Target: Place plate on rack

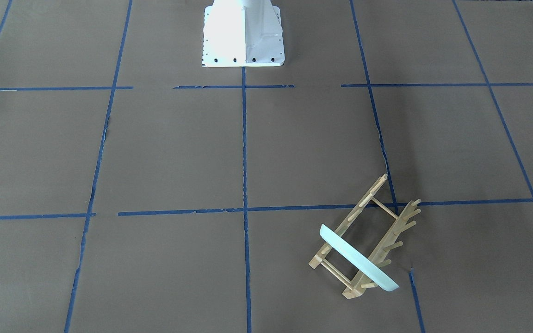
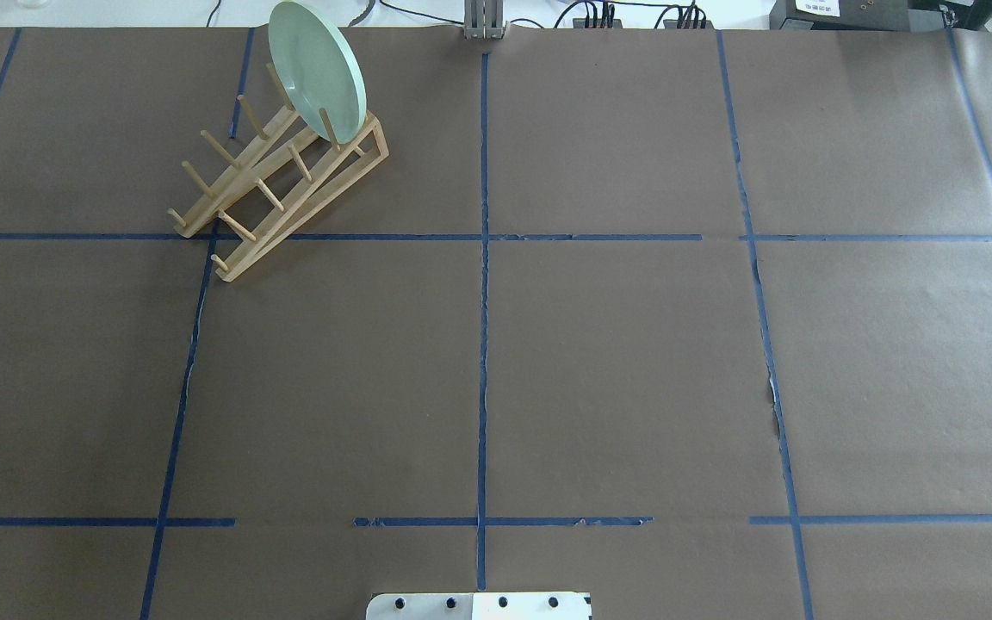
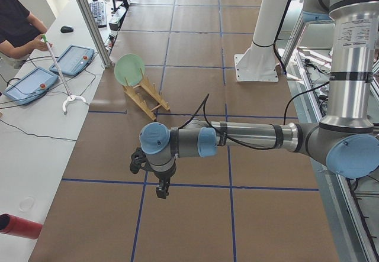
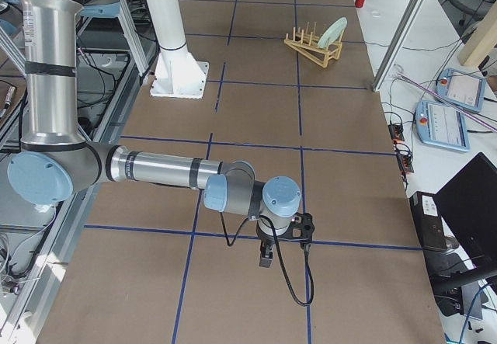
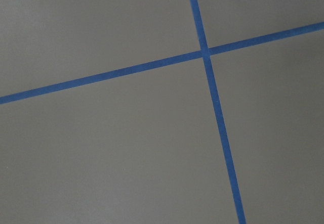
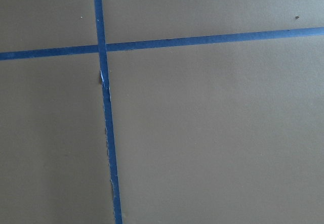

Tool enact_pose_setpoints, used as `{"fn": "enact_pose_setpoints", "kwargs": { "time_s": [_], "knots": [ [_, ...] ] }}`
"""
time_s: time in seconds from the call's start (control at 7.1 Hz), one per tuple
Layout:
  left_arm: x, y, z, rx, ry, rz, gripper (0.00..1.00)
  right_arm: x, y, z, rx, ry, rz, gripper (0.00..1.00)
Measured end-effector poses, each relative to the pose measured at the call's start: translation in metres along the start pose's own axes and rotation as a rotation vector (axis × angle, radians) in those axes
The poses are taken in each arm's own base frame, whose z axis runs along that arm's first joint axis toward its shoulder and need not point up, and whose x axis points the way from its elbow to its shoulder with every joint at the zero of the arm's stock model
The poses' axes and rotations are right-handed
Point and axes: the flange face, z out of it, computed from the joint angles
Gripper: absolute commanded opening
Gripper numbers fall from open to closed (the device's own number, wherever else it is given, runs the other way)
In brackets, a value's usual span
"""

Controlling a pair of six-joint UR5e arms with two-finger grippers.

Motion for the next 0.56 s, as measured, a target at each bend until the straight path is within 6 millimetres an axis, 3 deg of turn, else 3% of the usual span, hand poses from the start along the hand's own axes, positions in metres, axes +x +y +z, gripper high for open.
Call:
{"fn": "enact_pose_setpoints", "kwargs": {
  "time_s": [0.56],
  "knots": [
    [-0.0003,-0.0009,-0.0012,0.005,0.001,-0.099,1.0,0.0001,0.0,0.0001,0.0,0.0,0.001,1.0]
  ]
}}
